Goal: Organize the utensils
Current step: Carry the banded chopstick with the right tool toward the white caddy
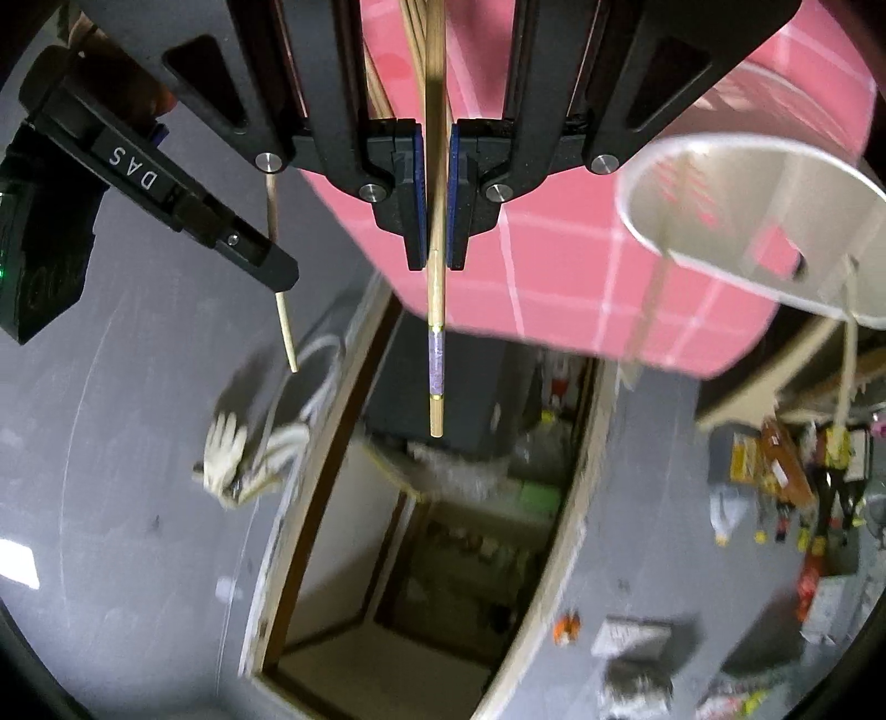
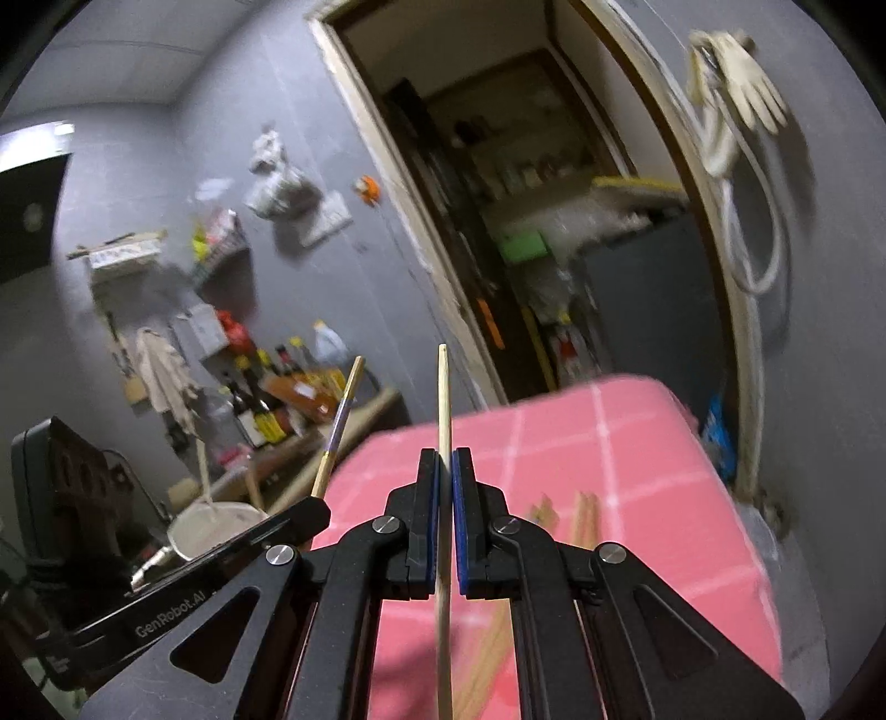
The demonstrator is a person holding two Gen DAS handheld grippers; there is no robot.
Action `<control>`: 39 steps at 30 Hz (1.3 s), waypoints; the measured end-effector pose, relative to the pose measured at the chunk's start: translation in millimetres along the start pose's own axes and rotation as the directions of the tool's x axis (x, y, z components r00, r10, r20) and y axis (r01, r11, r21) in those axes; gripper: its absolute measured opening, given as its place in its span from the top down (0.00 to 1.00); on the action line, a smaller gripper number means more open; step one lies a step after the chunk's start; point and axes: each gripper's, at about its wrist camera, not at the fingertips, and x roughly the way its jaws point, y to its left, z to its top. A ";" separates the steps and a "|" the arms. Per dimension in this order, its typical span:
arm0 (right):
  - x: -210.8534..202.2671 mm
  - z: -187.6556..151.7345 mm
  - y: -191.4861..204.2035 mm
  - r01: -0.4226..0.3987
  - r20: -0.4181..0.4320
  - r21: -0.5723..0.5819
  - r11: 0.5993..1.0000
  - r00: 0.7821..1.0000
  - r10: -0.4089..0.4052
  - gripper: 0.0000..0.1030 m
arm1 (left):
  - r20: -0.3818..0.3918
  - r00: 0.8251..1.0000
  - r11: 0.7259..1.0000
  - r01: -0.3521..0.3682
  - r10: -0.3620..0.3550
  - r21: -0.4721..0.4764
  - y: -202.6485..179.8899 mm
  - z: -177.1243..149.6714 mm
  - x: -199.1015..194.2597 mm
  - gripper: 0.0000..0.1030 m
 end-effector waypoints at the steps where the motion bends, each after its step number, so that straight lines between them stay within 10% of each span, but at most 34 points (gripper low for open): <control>1: 0.4 2.2 5.4 -0.016 0.015 -0.002 1.000 1.000 0.016 0.97 | 0.030 1.000 1.000 -0.005 0.005 0.004 1.7 6.4 -7.2 0.96; 16: 61.1 20.6 94.3 -0.247 0.185 -0.028 0.969 0.951 0.248 0.97 | 0.257 0.956 0.989 -0.127 0.141 -0.070 95.7 66.7 -74.0 0.96; 39: 91.5 -12.2 110.7 -0.136 0.287 -0.129 0.982 0.943 0.168 0.97 | 0.452 0.835 0.948 -0.241 0.312 -0.210 189.8 63.0 -88.0 0.96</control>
